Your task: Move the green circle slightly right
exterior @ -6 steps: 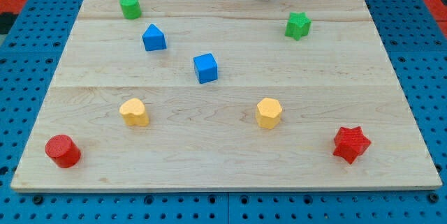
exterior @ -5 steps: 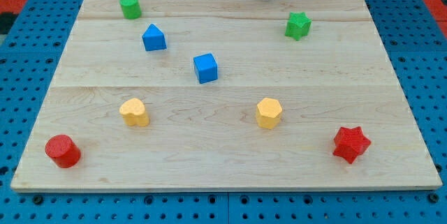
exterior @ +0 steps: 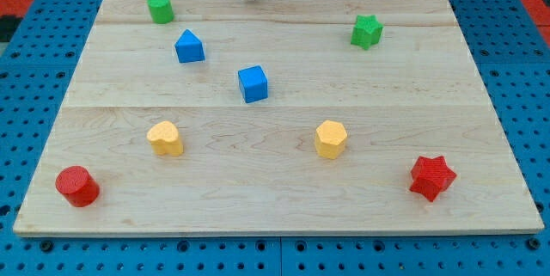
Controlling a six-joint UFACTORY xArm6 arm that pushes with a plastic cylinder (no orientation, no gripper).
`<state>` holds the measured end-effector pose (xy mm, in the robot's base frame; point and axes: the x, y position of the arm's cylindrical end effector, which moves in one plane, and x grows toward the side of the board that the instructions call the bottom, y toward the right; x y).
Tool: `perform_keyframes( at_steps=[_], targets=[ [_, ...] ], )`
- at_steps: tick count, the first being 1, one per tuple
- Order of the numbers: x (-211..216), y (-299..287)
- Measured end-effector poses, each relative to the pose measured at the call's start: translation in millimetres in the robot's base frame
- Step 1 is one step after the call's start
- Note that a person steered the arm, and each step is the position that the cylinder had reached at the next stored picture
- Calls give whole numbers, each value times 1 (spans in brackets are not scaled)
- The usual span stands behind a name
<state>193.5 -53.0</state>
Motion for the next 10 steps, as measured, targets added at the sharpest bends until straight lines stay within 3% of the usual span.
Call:
perform_keyframes(
  at_steps=[2,3,4,6,8,10],
  targets=[
    [-1,-117],
    [22,-187],
    [69,-195],
    [43,-186],
    [37,-96],
    [49,-63]
  ],
)
